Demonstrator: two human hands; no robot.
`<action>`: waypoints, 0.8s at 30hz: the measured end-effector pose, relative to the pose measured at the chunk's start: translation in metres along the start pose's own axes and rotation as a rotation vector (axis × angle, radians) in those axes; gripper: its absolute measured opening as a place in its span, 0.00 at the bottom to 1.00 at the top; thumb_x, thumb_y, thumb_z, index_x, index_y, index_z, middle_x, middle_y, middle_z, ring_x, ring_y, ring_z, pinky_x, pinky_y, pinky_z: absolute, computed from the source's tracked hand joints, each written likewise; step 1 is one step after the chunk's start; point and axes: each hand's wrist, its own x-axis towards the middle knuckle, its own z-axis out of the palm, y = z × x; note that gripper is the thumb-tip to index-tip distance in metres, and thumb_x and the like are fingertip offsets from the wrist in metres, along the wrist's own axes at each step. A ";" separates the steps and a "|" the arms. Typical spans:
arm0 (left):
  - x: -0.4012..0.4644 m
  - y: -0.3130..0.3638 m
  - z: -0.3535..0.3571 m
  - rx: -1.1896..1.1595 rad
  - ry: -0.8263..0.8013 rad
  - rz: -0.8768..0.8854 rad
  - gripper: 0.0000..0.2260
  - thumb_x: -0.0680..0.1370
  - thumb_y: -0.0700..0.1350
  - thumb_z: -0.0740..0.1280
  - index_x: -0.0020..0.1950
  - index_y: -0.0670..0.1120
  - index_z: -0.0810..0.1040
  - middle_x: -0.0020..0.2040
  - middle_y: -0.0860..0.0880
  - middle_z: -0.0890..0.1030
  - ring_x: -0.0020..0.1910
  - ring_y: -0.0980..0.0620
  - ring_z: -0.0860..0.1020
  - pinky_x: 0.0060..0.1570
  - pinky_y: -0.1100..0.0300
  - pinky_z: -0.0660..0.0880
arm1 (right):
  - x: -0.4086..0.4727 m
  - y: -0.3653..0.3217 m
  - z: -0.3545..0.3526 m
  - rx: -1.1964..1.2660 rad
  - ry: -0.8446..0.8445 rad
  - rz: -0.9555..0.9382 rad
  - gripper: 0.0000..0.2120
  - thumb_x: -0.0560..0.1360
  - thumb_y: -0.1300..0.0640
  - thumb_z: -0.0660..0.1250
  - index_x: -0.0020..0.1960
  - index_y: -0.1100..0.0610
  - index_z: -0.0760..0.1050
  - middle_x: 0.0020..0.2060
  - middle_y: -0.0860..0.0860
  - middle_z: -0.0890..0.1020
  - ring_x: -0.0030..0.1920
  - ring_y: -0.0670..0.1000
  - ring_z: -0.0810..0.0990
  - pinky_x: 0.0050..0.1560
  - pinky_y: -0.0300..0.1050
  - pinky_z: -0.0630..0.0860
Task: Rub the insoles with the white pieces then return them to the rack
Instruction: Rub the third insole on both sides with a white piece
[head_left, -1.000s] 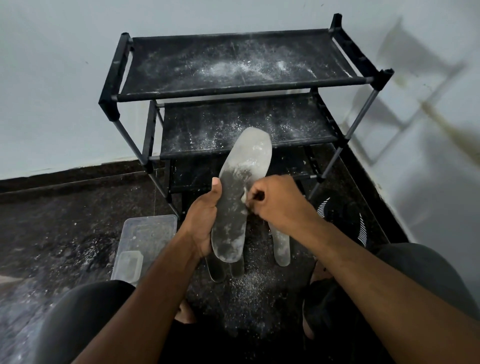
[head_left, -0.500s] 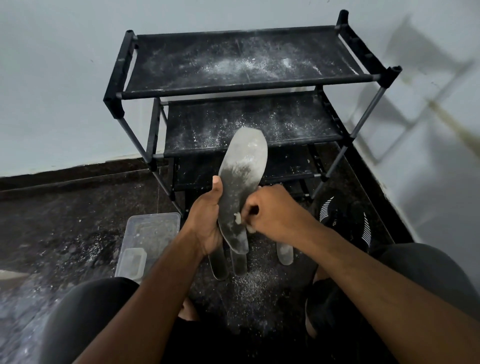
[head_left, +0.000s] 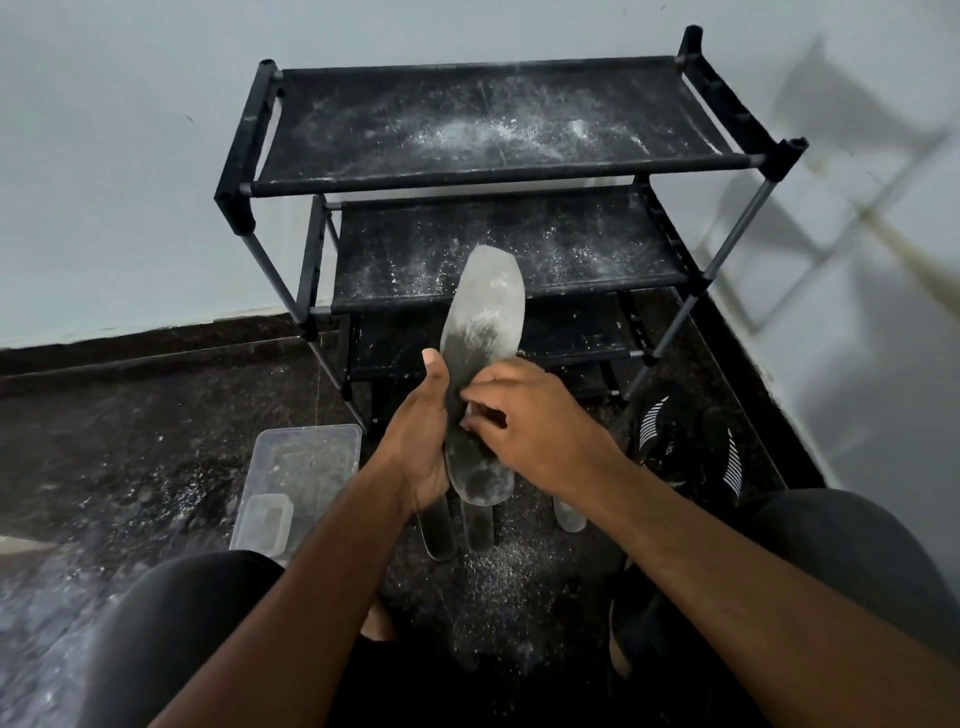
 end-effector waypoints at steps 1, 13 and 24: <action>0.000 0.000 0.000 -0.016 0.001 0.006 0.33 0.84 0.65 0.49 0.73 0.42 0.75 0.66 0.38 0.81 0.67 0.42 0.79 0.66 0.44 0.77 | 0.001 0.001 0.000 -0.001 0.017 0.014 0.13 0.76 0.58 0.70 0.60 0.59 0.80 0.54 0.51 0.79 0.57 0.48 0.75 0.61 0.41 0.72; 0.004 0.002 -0.006 -0.039 0.022 0.009 0.36 0.83 0.68 0.49 0.72 0.40 0.76 0.67 0.37 0.80 0.69 0.39 0.78 0.74 0.39 0.68 | 0.001 -0.003 0.004 -0.005 -0.128 -0.024 0.08 0.77 0.67 0.66 0.50 0.61 0.83 0.47 0.53 0.79 0.49 0.50 0.75 0.53 0.45 0.73; 0.005 0.006 -0.010 -0.005 0.035 0.014 0.38 0.81 0.69 0.49 0.71 0.40 0.77 0.66 0.37 0.81 0.66 0.39 0.80 0.72 0.39 0.71 | 0.005 -0.002 -0.001 -0.003 -0.189 -0.030 0.07 0.77 0.62 0.67 0.50 0.61 0.84 0.47 0.53 0.79 0.50 0.50 0.75 0.53 0.46 0.72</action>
